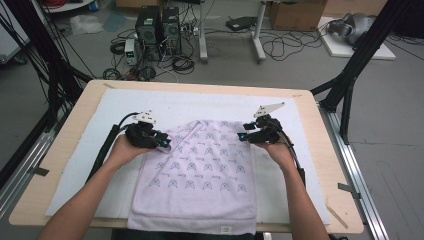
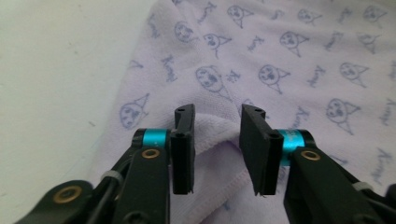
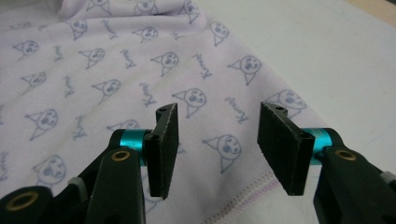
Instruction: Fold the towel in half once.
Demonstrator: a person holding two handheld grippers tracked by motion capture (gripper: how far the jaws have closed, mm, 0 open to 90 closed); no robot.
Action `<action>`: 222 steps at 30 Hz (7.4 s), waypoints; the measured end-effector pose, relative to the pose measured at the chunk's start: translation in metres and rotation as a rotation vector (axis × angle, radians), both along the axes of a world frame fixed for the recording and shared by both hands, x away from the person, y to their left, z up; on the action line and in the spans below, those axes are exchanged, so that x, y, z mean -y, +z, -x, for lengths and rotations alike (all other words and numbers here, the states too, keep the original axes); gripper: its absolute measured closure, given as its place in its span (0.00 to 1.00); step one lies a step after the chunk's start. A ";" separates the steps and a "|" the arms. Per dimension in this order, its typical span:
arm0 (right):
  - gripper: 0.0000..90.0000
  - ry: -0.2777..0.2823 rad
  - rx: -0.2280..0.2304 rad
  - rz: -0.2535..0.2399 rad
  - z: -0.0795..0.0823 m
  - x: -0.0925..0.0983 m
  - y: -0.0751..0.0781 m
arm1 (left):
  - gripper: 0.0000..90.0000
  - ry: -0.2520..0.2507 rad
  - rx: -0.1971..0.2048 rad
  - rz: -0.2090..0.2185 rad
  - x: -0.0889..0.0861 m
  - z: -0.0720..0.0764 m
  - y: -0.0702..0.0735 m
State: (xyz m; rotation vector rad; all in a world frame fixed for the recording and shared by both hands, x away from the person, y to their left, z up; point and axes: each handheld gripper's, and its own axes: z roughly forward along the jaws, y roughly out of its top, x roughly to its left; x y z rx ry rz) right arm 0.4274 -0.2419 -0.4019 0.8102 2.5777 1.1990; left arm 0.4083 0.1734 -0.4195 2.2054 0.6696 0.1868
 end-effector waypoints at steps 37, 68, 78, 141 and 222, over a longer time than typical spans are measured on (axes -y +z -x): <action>0.97 -0.119 -0.056 0.020 -0.050 0.011 -0.038 | 0.96 0.382 0.015 0.001 -0.041 -0.057 -0.017; 0.58 -0.122 0.012 -0.005 -0.024 0.011 0.009 | 0.61 0.275 0.126 0.049 -0.059 -0.020 0.017; 0.58 0.018 0.038 -0.030 0.056 0.003 -0.007 | 0.60 0.152 0.154 0.090 -0.069 0.057 0.008; 0.63 0.182 0.028 -0.073 0.116 -0.009 -0.026 | 0.61 -0.024 0.093 0.099 -0.060 0.109 -0.014; 0.42 0.089 0.022 -0.063 0.059 -0.010 -0.005 | 0.54 0.100 0.125 0.146 -0.067 0.065 0.014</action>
